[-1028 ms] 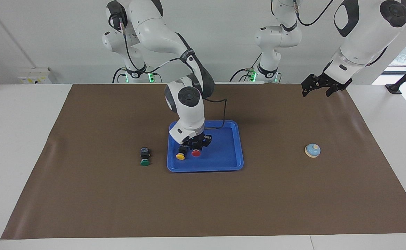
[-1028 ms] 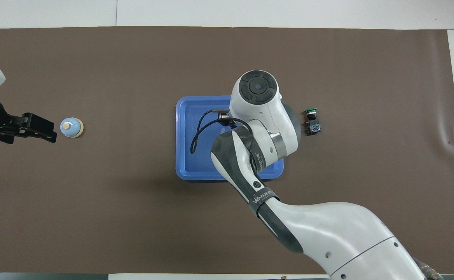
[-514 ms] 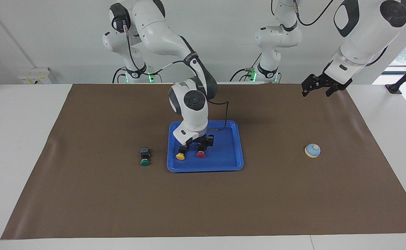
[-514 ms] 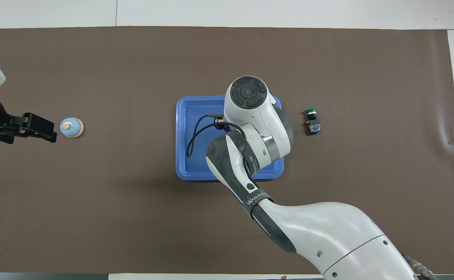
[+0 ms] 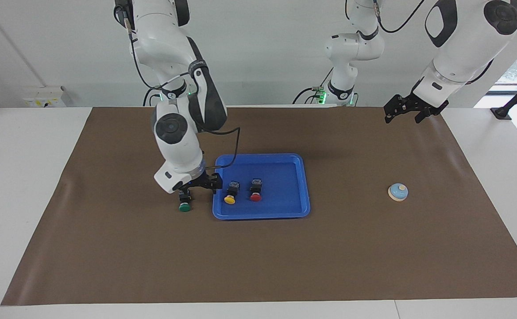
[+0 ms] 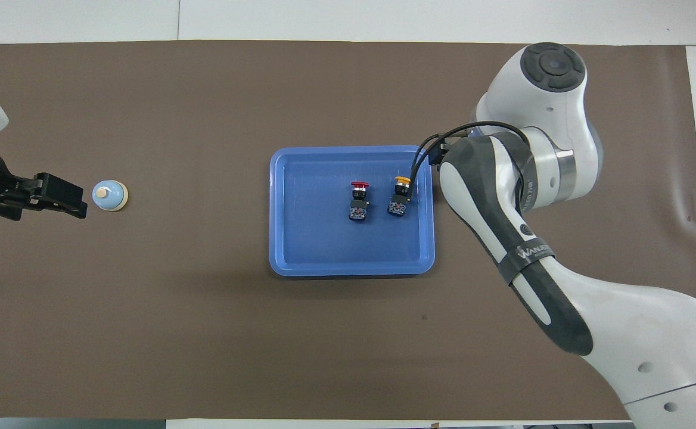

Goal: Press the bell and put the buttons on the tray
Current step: 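Grasp the green button with the right gripper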

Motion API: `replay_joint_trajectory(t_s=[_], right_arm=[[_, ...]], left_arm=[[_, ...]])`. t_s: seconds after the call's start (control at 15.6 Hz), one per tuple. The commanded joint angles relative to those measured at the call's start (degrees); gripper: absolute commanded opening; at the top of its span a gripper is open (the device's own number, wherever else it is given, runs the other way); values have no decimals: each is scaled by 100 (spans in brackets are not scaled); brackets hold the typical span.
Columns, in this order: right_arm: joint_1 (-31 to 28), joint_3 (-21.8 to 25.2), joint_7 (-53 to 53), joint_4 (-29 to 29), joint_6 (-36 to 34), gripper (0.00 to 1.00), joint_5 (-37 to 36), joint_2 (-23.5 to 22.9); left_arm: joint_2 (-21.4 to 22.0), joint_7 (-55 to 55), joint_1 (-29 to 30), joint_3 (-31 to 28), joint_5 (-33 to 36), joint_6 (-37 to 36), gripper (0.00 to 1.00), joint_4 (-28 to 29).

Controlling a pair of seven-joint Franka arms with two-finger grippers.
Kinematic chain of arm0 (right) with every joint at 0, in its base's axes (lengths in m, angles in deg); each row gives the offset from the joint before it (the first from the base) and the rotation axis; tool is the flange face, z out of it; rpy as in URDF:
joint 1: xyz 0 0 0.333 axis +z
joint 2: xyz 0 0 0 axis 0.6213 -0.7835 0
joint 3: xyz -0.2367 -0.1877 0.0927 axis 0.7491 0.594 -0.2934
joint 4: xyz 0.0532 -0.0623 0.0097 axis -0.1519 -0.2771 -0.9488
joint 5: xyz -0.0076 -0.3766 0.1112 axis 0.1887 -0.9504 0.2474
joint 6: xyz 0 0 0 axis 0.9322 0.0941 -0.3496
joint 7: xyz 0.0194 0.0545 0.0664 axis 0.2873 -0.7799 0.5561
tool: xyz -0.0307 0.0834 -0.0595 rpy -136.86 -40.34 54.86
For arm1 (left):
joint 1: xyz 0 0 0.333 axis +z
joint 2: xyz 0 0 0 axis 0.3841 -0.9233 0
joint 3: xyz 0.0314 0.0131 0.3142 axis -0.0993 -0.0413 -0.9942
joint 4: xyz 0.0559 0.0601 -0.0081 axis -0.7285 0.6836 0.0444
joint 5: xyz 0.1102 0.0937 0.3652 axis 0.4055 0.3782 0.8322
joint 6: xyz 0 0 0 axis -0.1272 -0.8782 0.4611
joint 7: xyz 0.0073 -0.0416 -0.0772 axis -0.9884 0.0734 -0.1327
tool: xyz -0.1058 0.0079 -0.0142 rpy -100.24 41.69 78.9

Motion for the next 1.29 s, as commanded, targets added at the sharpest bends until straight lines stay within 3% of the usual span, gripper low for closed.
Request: replay_joint_trajectory(t_s=[0.0,0.26,0.71,0.84,0.9,1.09,1.22], right_arm=[[-242,-75,633,-707,273,100,-98,314],[-313,-75,1154,-1368,1213,100,-98,464],[-243,-75,1146,-2114,2005,100,-98,560],[-243,-84,1111,-2325,2242,91,-98,604],[-234,-84,1102,-2370,2339,78,-98,604],[-225,-84,1076,-2327,2261,4,-98,613],[-190,-119,997,-2265,2121,0,-89,622]], left_arm=[[3,-60,4,-16,-33,-77,100,-42],[3,-60,4,-16,-33,-77,100,-42],[3,-60,4,-16,-33,-77,100,-42],[3,-60,4,-16,-33,-77,100,-42],[3,-60,4,-16,-33,-77,100,-42],[3,-60,4,-16,-33,-77,100,-42],[3,-60,4,-16,-33,-77,100,-42]])
